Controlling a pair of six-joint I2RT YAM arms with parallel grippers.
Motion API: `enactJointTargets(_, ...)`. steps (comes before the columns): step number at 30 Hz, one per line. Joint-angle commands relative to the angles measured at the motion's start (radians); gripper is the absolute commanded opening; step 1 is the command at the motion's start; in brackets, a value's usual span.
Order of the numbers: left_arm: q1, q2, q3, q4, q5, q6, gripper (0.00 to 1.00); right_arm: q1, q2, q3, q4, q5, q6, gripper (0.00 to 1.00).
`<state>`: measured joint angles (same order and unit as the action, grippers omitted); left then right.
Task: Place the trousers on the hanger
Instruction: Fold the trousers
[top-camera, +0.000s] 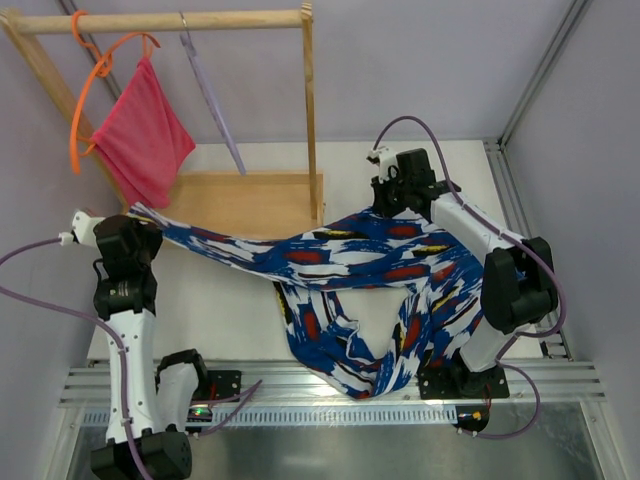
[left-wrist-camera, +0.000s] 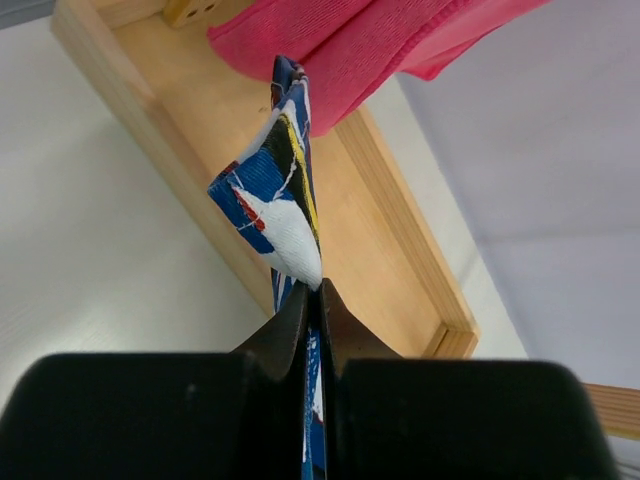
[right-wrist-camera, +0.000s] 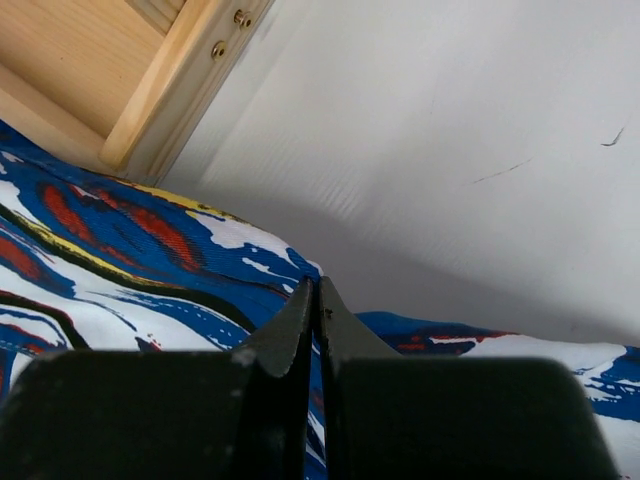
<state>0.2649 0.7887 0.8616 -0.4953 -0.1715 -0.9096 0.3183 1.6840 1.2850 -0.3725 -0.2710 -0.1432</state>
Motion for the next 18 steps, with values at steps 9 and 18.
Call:
enactJointTargets(9,0.007,-0.031,-0.113,0.421,-0.007,0.052,0.01,-0.022,0.039,0.12,0.066,0.153,0.033,0.04)
enactJointTargets(18,0.005,0.145,-0.197,0.387,0.035,0.031,0.3,-0.033,0.172,0.223,0.043,0.087,0.074,0.08)
